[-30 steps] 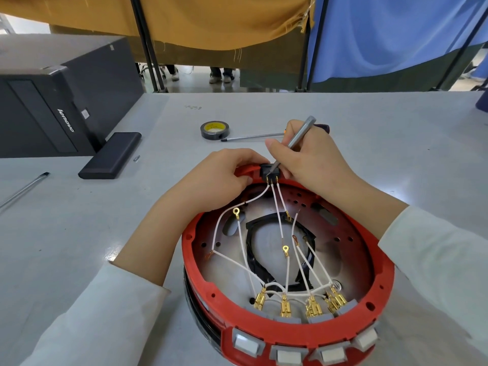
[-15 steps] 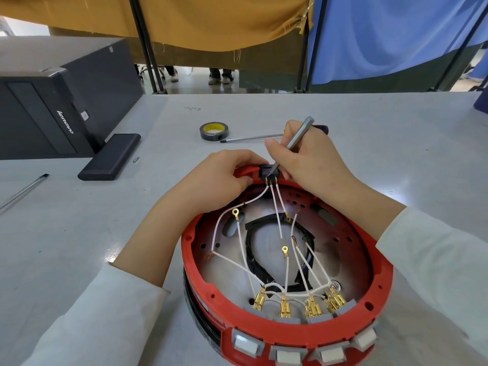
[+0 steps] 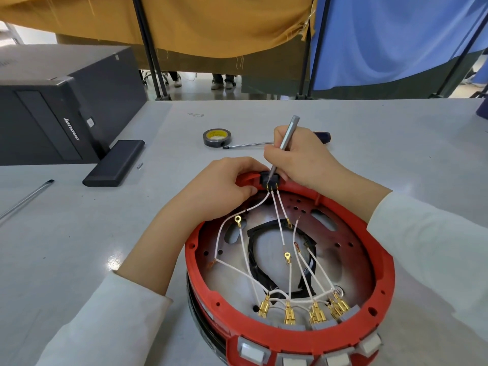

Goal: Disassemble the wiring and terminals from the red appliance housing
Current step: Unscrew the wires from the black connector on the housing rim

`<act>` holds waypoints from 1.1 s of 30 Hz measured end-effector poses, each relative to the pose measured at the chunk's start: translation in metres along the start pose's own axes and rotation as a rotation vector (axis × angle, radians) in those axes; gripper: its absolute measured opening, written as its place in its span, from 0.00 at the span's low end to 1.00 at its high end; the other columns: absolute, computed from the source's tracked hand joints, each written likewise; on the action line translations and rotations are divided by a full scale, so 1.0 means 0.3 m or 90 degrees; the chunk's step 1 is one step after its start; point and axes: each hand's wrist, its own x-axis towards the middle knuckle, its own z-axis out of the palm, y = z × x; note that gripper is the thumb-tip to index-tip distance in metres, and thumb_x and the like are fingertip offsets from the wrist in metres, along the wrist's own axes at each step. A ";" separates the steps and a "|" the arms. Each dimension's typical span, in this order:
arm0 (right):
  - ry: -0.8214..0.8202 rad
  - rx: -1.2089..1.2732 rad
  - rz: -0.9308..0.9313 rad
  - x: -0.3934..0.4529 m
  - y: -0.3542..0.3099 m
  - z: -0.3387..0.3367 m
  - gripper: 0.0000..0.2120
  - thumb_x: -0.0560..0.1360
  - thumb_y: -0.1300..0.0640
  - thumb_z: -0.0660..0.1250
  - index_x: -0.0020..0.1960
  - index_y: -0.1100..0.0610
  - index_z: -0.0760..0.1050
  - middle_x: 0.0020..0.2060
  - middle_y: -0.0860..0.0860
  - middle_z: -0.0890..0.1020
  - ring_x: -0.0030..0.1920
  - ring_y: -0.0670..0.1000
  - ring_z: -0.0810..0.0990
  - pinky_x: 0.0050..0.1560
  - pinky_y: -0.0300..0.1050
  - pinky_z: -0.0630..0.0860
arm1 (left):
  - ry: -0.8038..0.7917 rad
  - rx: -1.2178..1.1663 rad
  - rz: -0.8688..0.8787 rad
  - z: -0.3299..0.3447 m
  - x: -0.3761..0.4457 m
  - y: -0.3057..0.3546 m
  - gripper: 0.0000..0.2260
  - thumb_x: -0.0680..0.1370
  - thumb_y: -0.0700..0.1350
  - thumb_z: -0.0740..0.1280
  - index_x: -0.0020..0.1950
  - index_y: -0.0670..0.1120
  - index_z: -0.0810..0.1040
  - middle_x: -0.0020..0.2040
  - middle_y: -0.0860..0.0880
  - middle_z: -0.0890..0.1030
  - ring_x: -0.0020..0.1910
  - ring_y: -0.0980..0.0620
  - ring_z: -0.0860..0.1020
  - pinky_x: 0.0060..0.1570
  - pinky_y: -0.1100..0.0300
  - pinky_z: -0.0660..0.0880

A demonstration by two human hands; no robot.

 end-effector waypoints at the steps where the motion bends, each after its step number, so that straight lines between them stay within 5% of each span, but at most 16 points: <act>1: -0.006 0.000 0.010 0.004 -0.003 0.001 0.15 0.73 0.64 0.63 0.31 0.56 0.62 0.18 0.49 0.68 0.19 0.47 0.69 0.24 0.38 0.66 | 0.001 -0.002 -0.001 0.000 0.000 0.000 0.17 0.75 0.39 0.67 0.59 0.57 0.77 0.56 0.60 0.80 0.56 0.61 0.76 0.61 0.64 0.69; 13: -0.115 -0.024 0.134 0.063 -0.021 -0.005 0.16 0.74 0.63 0.61 0.31 0.56 0.59 0.13 0.46 0.63 0.14 0.45 0.61 0.18 0.32 0.58 | -0.005 0.001 0.004 -0.003 -0.001 0.000 0.19 0.75 0.37 0.66 0.60 0.58 0.77 0.59 0.60 0.79 0.58 0.61 0.75 0.60 0.67 0.68; 19: -0.108 -0.030 0.131 0.058 -0.029 -0.005 0.15 0.74 0.63 0.61 0.31 0.56 0.60 0.13 0.45 0.63 0.14 0.45 0.62 0.18 0.32 0.59 | -0.001 0.003 0.009 -0.002 0.003 -0.003 0.20 0.75 0.36 0.65 0.60 0.58 0.77 0.58 0.61 0.79 0.57 0.63 0.75 0.55 0.77 0.67; 24: -0.007 -0.059 0.007 -0.012 -0.020 -0.010 0.14 0.73 0.59 0.64 0.32 0.56 0.63 0.19 0.47 0.71 0.22 0.45 0.70 0.26 0.38 0.68 | 0.001 -0.023 -0.003 0.005 0.005 -0.008 0.19 0.76 0.34 0.64 0.59 0.56 0.78 0.56 0.58 0.81 0.57 0.58 0.77 0.63 0.56 0.71; 28: 0.080 -0.041 -0.012 -0.040 -0.005 -0.001 0.14 0.74 0.60 0.65 0.33 0.57 0.64 0.26 0.54 0.71 0.30 0.52 0.73 0.34 0.47 0.71 | 0.004 -0.021 -0.004 0.004 0.004 -0.006 0.19 0.76 0.35 0.64 0.60 0.56 0.78 0.56 0.58 0.81 0.56 0.60 0.77 0.63 0.56 0.71; 33: 0.059 -0.022 0.028 -0.029 -0.010 0.001 0.13 0.72 0.62 0.64 0.32 0.57 0.64 0.25 0.54 0.71 0.23 0.45 0.70 0.29 0.42 0.69 | 0.003 -0.017 -0.006 0.005 0.004 -0.004 0.18 0.75 0.36 0.64 0.59 0.56 0.78 0.55 0.58 0.81 0.55 0.59 0.78 0.62 0.57 0.72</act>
